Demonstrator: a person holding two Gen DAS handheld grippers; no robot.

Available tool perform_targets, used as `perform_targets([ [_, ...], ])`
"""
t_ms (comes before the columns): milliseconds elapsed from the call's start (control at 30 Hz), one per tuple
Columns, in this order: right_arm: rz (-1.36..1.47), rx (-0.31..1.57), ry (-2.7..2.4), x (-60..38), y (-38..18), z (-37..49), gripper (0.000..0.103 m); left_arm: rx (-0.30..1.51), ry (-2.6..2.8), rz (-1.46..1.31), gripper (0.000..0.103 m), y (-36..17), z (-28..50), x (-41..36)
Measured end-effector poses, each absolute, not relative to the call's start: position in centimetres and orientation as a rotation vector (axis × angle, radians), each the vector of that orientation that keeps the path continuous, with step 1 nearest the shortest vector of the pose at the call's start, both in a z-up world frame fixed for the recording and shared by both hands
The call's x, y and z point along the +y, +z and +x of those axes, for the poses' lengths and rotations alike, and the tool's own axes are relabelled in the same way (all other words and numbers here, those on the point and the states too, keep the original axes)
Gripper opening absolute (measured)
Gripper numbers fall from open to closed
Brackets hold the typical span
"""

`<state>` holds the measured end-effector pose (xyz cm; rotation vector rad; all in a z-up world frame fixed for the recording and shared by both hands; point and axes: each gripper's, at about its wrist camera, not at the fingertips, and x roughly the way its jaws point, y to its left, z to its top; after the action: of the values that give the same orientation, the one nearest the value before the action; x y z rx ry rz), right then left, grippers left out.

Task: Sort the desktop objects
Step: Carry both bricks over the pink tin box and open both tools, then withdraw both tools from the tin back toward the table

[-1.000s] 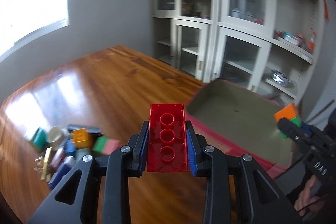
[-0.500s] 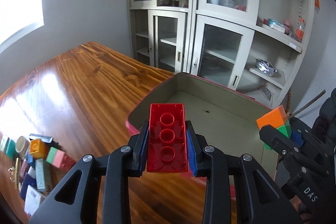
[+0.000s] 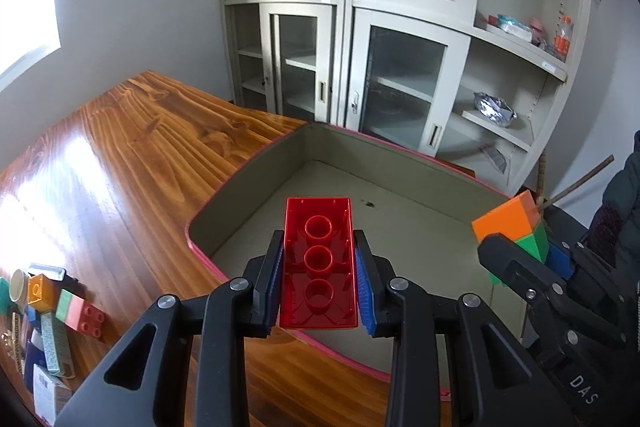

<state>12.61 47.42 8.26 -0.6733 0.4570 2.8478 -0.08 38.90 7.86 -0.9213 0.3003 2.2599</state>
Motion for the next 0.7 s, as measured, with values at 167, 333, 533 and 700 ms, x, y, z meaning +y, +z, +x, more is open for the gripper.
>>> perform_targets([
  [167,-0.671,0.486,2.823,48.0,8.2,12.7,0.073,0.279,2.285,-0.921,0.057,8.0,0.0,38.4],
  [333,-0.625,0.458,2.827,47.4,8.4,13.1,0.089,0.263,2.357,-0.904,0.066,8.6,0.2,37.1],
  [533,-0.655,0.496,2.857,46.8,8.4,12.5,0.089,0.269,2.428,-0.871,0.066,9.2,0.7,34.5],
  [700,-0.640,0.488,2.887,45.3,8.9,12.6,0.090,0.243,2.470,-0.870,0.066,9.5,0.7,31.8],
])
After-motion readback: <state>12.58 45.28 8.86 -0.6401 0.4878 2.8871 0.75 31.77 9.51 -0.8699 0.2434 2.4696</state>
